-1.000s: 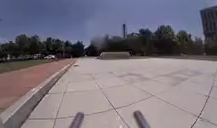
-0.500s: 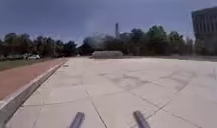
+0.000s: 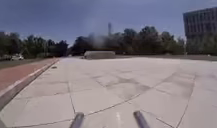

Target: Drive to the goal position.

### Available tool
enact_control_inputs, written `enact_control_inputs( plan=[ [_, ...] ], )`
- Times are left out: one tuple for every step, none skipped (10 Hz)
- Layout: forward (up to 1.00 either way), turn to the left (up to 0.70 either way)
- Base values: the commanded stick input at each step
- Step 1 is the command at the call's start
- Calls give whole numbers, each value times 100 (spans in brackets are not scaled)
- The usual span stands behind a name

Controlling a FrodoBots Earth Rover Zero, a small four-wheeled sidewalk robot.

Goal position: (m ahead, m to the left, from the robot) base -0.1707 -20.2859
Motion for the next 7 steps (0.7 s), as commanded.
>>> enact_control_inputs(
  plan=[
    [100, -27],
    [100, -27],
    [100, -27],
    [100, -27],
    [100, -27],
    [100, -27],
    [100, -27]
  ],
)
